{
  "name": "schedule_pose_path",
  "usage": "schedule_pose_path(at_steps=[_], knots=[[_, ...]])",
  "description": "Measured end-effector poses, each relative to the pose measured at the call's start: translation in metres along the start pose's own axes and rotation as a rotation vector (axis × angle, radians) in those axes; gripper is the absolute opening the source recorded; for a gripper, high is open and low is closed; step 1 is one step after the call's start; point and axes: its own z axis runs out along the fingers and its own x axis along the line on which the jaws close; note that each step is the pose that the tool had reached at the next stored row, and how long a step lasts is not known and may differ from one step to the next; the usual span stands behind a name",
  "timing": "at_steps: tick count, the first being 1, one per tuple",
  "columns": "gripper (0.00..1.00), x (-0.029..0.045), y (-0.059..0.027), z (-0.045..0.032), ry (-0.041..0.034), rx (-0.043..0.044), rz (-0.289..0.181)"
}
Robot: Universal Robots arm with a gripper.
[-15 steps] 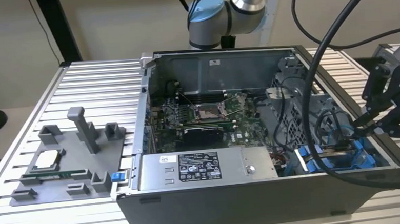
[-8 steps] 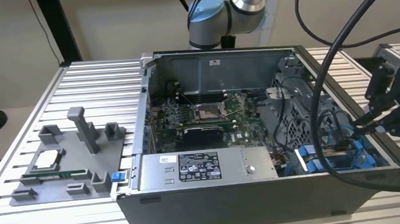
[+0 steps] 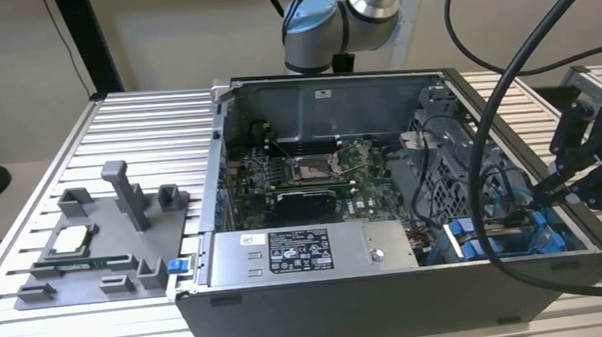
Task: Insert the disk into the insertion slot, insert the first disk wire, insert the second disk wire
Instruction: 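Insert the second disk wire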
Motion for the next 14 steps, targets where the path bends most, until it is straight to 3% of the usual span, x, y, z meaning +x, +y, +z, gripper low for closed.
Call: schedule_pose_path(at_steps=[9,10,14], knots=[[1.0,0.0007,-0.0004,0.0025,-0.0002,-0.0001,0.0],[0.0,0.0007,-0.0004,0.0026,-0.0002,-0.0001,0.0],[0.0,0.0007,-0.0004,0.0026,-0.0002,-0.0001,0.0]])
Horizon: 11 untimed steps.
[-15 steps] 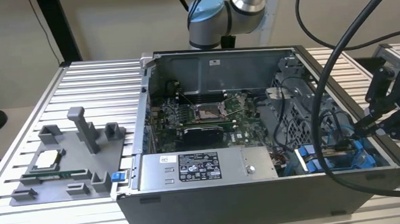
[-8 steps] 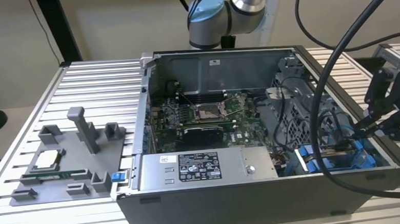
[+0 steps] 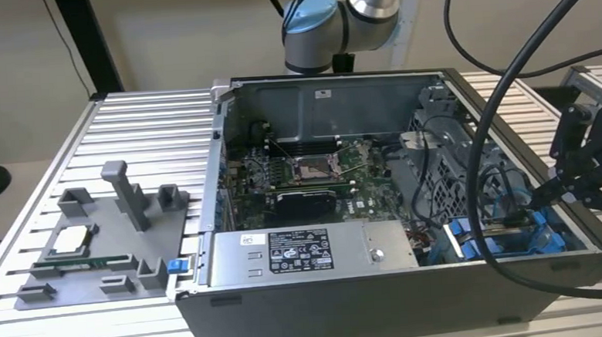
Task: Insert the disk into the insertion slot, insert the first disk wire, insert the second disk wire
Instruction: 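Insert the second disk wire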
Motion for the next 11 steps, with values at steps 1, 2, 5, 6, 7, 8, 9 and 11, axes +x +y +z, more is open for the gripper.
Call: schedule_pose_path(at_steps=[1,2,5,6,7,8,9,11], knots=[[0.0,0.0,0.0,0.0,0.0,0.0,0.0],[0.0,0.0,0.0,0.0001,0.0,0.0,0.0],[0.0,0.0,0.0,0.0001,0.0,0.0,0.0],[0.0,0.0,0.0,0.0001,-0.0001,0.0,0.0],[0.0,0.0,0.0,0.0001,0.0,0.0,0.0],[0.0,0.0,0.0,0.0001,0.0,0.0,0.0],[0.0,0.0,0.0,0.0001,0.0,0.0,0.0],[0.0,0.0,0.0,0.0002,0.0,0.0,0.0]])
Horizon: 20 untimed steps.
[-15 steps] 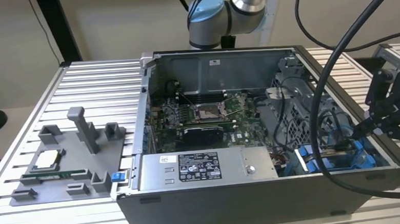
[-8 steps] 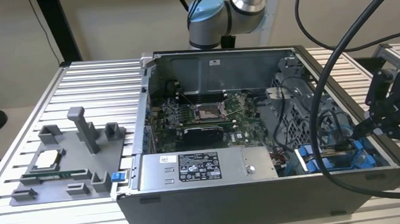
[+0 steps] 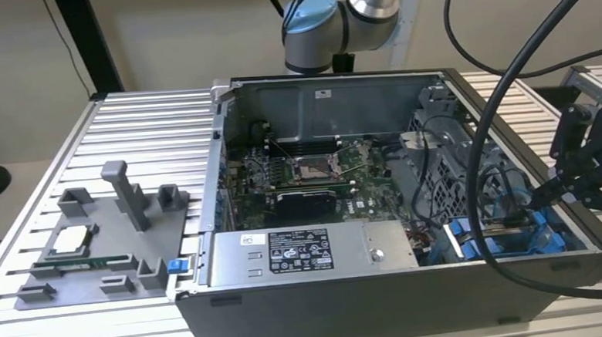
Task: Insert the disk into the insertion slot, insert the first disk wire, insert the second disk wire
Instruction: 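Insert the second disk wire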
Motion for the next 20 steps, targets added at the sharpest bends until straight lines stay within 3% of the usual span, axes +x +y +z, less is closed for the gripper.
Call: schedule_pose_path(at_steps=[9,20], knots=[[0.0,-0.0029,0.005,-0.0101,0.0,0.0,0.0],[0.0,-0.006,0.0209,-0.0176,0.0001,0.0013,0.0]])
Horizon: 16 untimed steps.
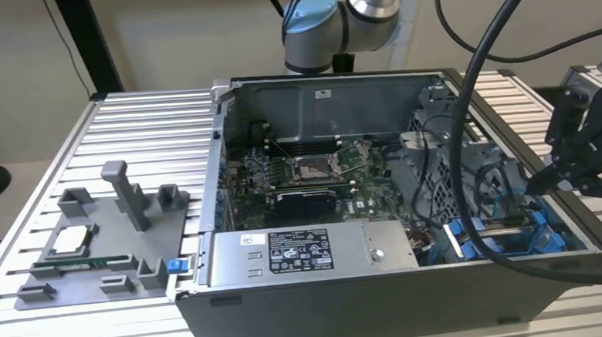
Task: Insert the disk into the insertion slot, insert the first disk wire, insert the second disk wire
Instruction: 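Insert the second disk wire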
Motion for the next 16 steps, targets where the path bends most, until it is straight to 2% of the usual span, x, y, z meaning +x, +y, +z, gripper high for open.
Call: schedule_pose_path(at_steps=[7,16], knots=[[0.0,-0.0008,0.0118,0.0005,0.0004,0.0059,-0.001],[0.0,-0.0013,0.0255,0.0027,0.0019,0.0251,-0.006]])
